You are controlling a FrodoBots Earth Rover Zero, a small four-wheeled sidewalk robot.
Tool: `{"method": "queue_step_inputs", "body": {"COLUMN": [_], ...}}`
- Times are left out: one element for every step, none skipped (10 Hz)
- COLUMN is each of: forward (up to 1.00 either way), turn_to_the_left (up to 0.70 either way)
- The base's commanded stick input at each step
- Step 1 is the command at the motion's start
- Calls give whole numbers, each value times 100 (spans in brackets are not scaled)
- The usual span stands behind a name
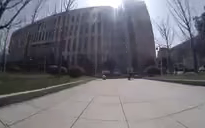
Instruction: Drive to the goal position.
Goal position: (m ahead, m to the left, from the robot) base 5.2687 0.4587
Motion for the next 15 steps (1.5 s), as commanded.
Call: {"method": "queue_step_inputs", "body": {"forward": [70,70,70,70,70,70,70,70,70,70,70,70,70,70,70], "turn_to_the_left": [0,0,0,0,0,0,0,0,0,-3,-6,-6,-7,-7,-7]}}
